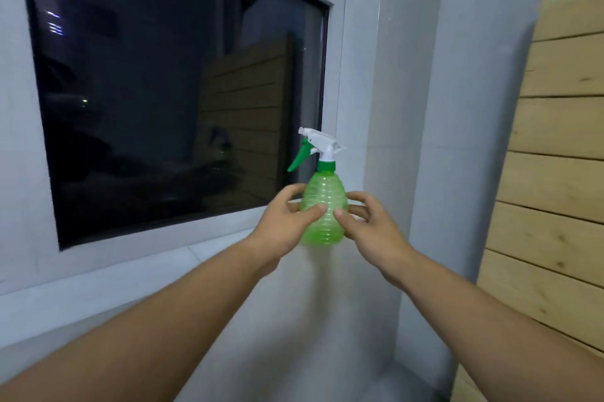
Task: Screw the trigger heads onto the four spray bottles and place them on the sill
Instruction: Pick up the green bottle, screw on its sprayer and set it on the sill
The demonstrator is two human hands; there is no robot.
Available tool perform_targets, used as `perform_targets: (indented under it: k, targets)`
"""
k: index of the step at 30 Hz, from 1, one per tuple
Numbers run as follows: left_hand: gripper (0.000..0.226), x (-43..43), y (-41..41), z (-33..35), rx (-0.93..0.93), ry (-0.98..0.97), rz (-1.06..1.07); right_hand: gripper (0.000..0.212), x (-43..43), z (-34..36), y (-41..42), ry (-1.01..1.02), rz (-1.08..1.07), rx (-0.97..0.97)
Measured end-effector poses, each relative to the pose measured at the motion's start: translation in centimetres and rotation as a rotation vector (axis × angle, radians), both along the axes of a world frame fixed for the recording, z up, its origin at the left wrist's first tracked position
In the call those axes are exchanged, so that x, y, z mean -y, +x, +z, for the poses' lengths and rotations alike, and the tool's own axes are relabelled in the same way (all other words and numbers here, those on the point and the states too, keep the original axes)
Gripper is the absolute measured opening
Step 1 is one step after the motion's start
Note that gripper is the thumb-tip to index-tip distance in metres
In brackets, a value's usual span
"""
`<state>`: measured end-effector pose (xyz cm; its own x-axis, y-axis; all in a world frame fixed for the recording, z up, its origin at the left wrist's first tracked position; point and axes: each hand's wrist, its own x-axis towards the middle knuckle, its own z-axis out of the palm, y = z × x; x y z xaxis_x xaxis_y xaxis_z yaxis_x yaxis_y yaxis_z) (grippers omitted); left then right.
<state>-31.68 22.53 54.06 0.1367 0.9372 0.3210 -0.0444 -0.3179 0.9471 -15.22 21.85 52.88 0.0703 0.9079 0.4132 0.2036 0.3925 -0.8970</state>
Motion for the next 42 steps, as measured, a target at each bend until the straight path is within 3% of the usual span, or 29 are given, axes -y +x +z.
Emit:
perform_targets:
  k: [2, 6, 15, 22, 27, 32, 38, 42]
  targets:
    - [0.037, -2.7, -0.1, 0.6, 0.007, -0.014, 0.005, 0.025, -2.8, 0.4, -0.4, 0.029, 0.013, 0.021]
    - [0.042, -7.1, -0.7, -1.1, -0.034, -0.068, 0.092, 0.029, -7.6, -1.2, -1.4, 0.006, 0.007, 0.084]
    - [0.043, -9.7, -1.0, -1.3, -0.087, -0.049, 0.208, 0.035, -10.0, -1.5, -2.2, 0.024, -0.019, 0.096]
    - [0.061, -9.9, -0.9, -1.8, -0.152, -0.033, 0.279, 0.047, -10.1, -2.4, -2.5, 0.016, -0.003, 0.072]
    - [0.057, -9.8, -1.3, -2.1, -0.163, -0.077, 0.287, 0.055, -10.2, -2.5, -2.6, 0.019, 0.006, 0.055]
    - [0.062, -9.3, -1.9, -1.8, -0.216, -0.073, 0.32, 0.078, -9.9, -2.5, -2.3, -0.03, -0.066, 0.101]
    - [0.053, -5.5, -2.1, -1.1, -0.184, 0.035, 0.455, 0.059, -5.5, -2.7, 0.0, -0.034, -0.141, 0.092]
    - [0.025, -0.4, 0.1, -2.7, -0.086, 0.036, 0.307, 0.038, 0.2, -4.9, 2.6, -0.097, -0.168, 0.089]
